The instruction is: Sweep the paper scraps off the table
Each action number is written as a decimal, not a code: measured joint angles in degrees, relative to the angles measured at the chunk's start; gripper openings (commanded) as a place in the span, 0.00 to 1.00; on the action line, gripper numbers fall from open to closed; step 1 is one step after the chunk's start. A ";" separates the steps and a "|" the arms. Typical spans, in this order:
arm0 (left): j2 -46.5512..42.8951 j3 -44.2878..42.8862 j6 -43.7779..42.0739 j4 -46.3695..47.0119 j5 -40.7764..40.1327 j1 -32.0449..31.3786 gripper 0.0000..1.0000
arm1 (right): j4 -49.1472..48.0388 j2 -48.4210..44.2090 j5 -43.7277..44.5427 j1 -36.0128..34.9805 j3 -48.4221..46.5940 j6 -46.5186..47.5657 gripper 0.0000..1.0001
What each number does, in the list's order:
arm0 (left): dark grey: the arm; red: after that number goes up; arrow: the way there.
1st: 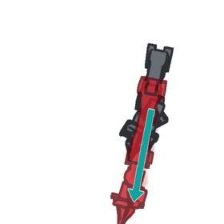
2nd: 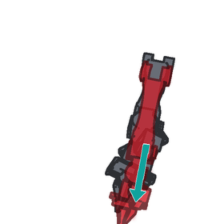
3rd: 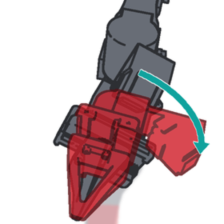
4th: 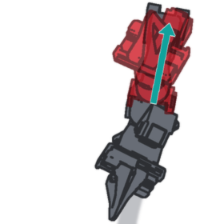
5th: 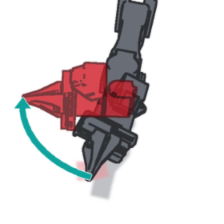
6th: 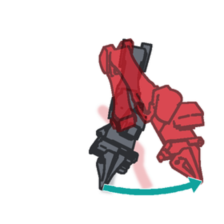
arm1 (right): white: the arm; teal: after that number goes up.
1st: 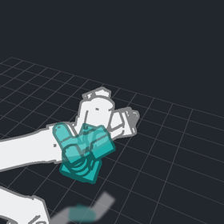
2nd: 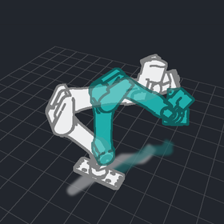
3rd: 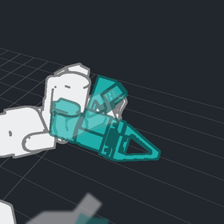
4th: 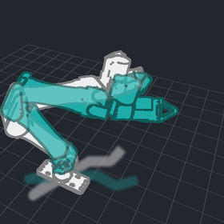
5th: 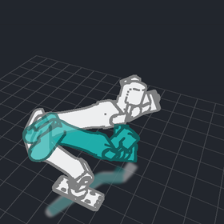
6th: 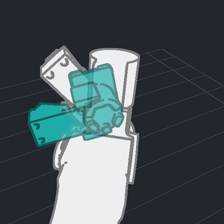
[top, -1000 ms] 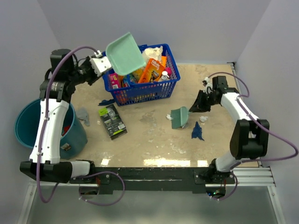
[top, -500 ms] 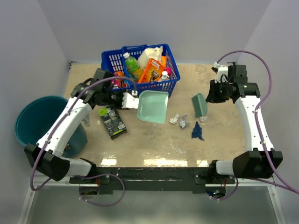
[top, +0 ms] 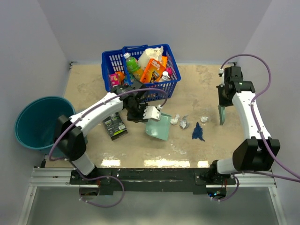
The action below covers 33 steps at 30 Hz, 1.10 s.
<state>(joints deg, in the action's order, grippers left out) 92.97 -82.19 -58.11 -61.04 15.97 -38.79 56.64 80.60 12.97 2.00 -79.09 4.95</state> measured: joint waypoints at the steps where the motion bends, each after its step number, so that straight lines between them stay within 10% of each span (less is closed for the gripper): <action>1: 2.01 -0.83 1.88 -0.09 -1.73 -0.52 0.00 | 0.00 1.01 -0.02 0.00 0.11 -0.13 0.00; 12: 15.02 -6.29 15.67 -1.27 -14.25 -2.19 0.00 | 0.98 7.23 -5.18 -0.61 0.20 -1.92 0.00; 33: 25.22 -15.10 16.96 4.09 -13.29 -10.27 0.00 | -2.99 10.12 -31.56 -10.36 0.24 -10.64 0.00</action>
<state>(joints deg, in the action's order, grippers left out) 118.19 -97.30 -41.15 -56.95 2.68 -49.06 53.65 90.72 -18.59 -8.36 -78.85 -5.69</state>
